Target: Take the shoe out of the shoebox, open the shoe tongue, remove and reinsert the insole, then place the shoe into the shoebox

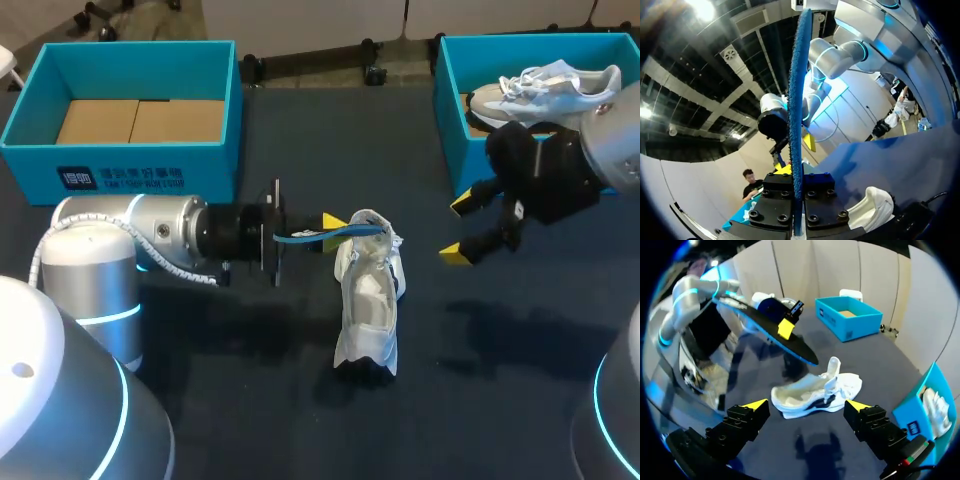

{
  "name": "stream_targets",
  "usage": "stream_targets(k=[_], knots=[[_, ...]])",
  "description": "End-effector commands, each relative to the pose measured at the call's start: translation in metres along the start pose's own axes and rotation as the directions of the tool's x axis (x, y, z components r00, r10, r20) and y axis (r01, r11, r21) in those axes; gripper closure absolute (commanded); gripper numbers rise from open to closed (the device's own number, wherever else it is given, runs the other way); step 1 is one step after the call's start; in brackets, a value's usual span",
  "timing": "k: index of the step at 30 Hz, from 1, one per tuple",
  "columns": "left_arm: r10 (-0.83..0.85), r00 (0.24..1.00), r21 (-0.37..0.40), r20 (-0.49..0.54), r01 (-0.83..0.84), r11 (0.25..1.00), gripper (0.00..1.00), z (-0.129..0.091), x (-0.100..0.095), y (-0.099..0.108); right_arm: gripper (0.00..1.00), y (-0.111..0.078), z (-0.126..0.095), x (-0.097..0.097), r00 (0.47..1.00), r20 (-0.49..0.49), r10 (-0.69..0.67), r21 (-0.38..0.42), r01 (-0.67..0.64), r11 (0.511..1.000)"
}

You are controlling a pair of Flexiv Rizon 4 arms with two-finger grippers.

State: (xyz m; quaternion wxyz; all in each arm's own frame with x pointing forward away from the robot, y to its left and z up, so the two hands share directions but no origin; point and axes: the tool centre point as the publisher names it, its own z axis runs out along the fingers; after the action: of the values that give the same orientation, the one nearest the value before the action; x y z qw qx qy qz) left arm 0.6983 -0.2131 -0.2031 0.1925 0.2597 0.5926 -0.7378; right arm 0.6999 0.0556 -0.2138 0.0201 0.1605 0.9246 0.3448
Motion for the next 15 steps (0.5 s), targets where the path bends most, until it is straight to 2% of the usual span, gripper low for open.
stream_targets(k=[1, 2, 6, 8, 15], knots=[[0.002, 1.000, -0.004, 0.010, -0.002, 1.000, 1.00, 0.002, 0.007, 0.001, 0.00, 0.005, 0.013, 0.006, 0.986, 0.062, -0.153, 0.092, 0.147, 0.985], [0.001, 1.000, -0.005, 0.009, -0.001, 1.000, 1.00, 0.002, 0.008, 0.000, 0.00, 0.005, 0.015, 0.007, 0.978, 0.087, -0.188, 0.114, 0.177, 0.978], [-0.002, 1.000, -0.004, 0.013, 0.002, 1.000, 1.00, 0.004, 0.010, -0.001, 0.00, 0.004, 0.022, 0.010, 0.957, 0.097, -0.273, 0.121, 0.261, 0.958], [-0.004, 1.000, -0.004, 0.016, 0.004, 1.000, 1.00, 0.004, 0.011, -0.002, 0.00, 0.000, 0.026, 0.010, 0.961, 0.100, -0.258, 0.144, 0.242, 0.959], [-0.001, 1.000, -0.006, 0.017, 0.002, 1.000, 1.00, 0.005, 0.010, -0.003, 0.00, 0.000, 0.026, 0.010, 0.961, 0.100, -0.258, 0.144, 0.242, 0.959]])
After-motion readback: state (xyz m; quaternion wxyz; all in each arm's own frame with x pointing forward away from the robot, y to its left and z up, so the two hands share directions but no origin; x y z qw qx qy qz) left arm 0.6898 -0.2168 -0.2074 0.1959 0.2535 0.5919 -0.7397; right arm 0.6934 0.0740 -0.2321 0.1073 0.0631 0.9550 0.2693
